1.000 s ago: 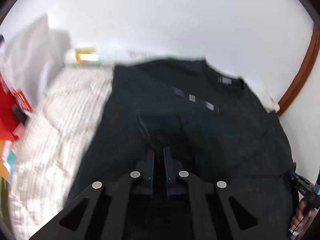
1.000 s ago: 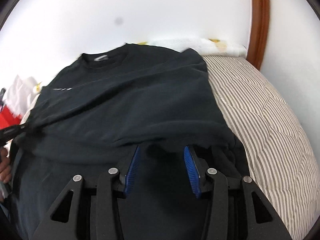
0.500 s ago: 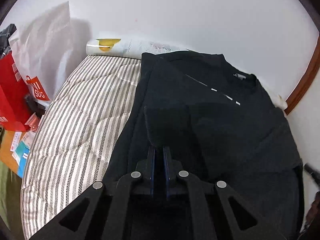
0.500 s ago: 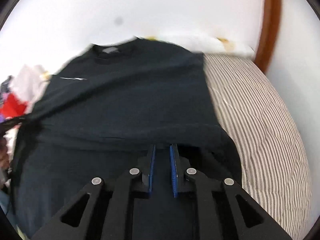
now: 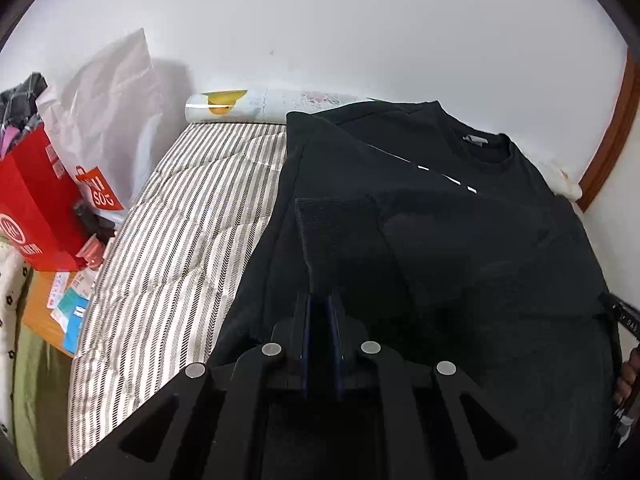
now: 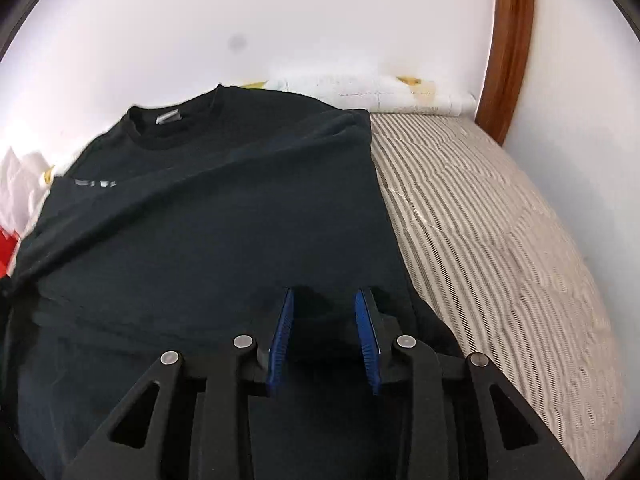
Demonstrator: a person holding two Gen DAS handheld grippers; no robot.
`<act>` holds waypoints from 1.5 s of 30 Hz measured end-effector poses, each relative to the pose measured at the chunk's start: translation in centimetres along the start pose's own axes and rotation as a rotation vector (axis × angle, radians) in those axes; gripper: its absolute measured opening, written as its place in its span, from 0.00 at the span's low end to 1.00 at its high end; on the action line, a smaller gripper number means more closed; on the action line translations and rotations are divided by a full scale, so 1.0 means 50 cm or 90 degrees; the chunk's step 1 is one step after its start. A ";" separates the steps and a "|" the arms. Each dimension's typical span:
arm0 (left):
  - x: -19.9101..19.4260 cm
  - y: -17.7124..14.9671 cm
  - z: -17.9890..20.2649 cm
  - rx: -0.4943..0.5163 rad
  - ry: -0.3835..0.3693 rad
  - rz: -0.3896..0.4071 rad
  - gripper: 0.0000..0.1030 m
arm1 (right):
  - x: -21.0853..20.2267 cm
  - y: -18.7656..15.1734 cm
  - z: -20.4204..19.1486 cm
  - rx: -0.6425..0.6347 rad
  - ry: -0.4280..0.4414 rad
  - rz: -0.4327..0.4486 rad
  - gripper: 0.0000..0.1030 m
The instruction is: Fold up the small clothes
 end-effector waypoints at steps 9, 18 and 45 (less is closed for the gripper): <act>-0.064 -0.019 0.011 -0.005 -0.036 0.013 0.10 | -0.078 -0.033 0.002 0.030 0.005 0.009 0.32; -0.149 -0.065 0.021 0.005 -0.039 0.013 0.12 | -0.179 -0.091 -0.019 0.004 0.027 0.017 0.32; -0.320 -0.249 -0.015 0.004 -0.024 0.046 0.45 | -0.361 -0.339 0.029 -0.003 0.029 0.032 0.42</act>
Point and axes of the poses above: each gripper's, at about its wrist camera, not at the fingertips, and x roughly the way its jaws point, z to its right, y to its top, the point moved 3 cm from there along x, roughly the way its jaws point, and after that the axes turned 12 degrees about y, right-handed, at the moved point
